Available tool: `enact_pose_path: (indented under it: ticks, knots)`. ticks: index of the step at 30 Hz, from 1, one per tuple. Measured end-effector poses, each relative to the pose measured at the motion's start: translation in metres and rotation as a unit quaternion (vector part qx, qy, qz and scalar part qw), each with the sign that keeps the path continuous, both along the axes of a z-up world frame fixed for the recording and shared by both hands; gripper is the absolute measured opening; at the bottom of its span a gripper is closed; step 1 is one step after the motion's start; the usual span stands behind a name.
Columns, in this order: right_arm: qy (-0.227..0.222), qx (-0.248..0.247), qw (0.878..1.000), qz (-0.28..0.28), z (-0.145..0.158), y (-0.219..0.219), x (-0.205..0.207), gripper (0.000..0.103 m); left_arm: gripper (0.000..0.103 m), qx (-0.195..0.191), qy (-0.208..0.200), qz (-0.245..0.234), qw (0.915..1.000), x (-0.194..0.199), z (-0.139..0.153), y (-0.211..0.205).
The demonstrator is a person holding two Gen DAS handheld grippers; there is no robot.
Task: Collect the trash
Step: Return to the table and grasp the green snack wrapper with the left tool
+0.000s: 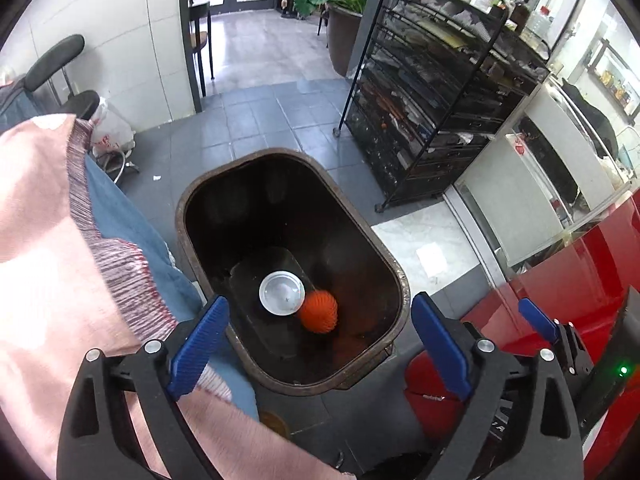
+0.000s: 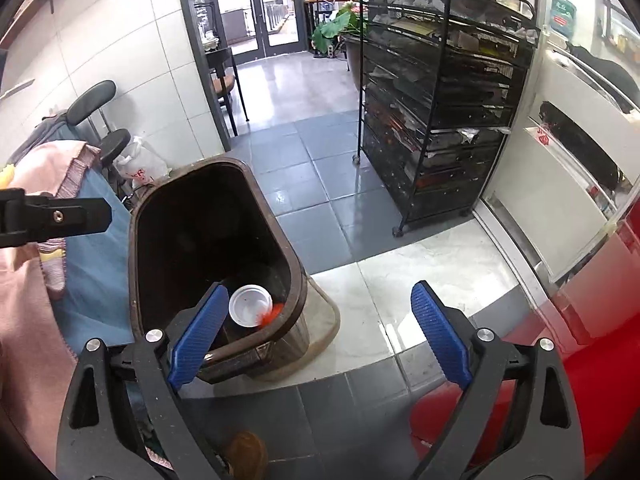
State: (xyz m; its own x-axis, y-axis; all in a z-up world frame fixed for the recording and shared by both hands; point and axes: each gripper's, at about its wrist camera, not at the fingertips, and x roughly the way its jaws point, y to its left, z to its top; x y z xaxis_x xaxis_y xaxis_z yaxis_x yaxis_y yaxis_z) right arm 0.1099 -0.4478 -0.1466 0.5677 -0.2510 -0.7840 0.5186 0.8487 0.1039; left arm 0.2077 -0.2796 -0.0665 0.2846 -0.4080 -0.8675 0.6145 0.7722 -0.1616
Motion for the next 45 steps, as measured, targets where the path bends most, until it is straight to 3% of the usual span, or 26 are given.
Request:
enact_pose_path:
  ticks: [12,22,27,33,45]
  knots:
    - [-0.035,0.013,0.999,0.037,0.023,0.024,0.002,0.092,0.095,-0.037,-0.067,0.022,0.9968,-0.037,0.041,0.055]
    - [-0.062,0.002,0.991,0.117,0.053,0.079,0.018,0.093,0.096,-0.047,-0.127,0.074,0.988,-0.068,0.061,0.127]
    - [-0.076,-0.001,0.984,0.161,0.067,0.109,0.024,0.093,0.096,-0.048,-0.134,0.109,0.9839,-0.076,0.061,0.171]
    - [-0.083,-0.001,0.973,0.217,0.081,0.145,0.033,0.094,0.096,-0.023,-0.15,0.159,0.9755,-0.082,0.06,0.217]
    - [-0.088,-0.005,0.946,0.312,0.103,0.215,0.054,0.094,0.096,0.017,-0.142,0.254,0.9565,-0.071,0.04,0.326]
